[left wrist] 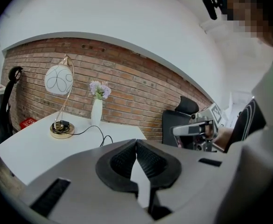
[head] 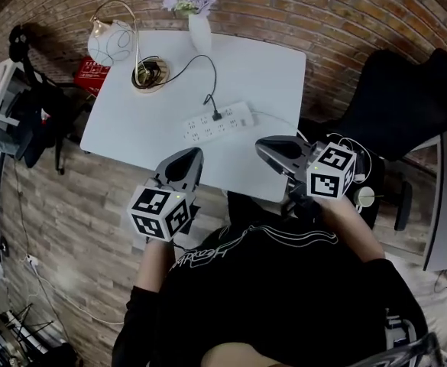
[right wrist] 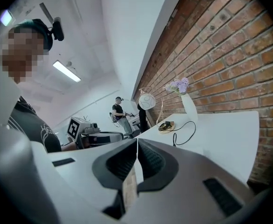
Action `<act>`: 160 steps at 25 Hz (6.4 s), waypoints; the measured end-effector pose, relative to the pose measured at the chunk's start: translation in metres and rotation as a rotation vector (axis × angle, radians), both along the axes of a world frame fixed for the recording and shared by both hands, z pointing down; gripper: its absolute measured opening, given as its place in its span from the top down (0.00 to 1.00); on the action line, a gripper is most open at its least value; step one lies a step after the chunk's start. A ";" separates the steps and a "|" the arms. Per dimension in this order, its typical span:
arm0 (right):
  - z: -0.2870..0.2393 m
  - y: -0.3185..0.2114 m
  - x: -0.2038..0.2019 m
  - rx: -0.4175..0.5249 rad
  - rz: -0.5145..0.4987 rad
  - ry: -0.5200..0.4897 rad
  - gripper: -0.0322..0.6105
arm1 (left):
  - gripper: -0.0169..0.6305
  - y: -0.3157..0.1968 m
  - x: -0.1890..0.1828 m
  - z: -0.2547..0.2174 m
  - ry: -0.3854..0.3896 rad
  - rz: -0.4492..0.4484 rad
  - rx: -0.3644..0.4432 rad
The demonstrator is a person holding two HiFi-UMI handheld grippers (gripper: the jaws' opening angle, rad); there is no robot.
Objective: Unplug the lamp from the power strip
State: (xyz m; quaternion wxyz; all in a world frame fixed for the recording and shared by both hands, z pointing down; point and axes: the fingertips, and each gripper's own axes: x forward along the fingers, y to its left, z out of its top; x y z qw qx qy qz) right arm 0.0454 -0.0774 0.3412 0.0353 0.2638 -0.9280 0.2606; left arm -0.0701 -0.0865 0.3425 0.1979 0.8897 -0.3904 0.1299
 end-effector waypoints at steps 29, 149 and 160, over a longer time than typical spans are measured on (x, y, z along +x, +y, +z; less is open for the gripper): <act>0.149 -0.154 -0.074 0.178 -0.222 0.368 0.83 | 0.97 -0.125 -0.041 0.206 -0.088 -0.078 -0.369; 0.004 -0.083 -0.041 0.177 -0.130 -0.056 0.91 | 0.97 -0.059 -0.032 0.012 0.128 -0.092 -0.059; -0.027 -0.021 -0.038 0.263 -0.071 -0.040 0.91 | 0.97 0.008 -0.017 -0.048 0.132 -0.028 0.079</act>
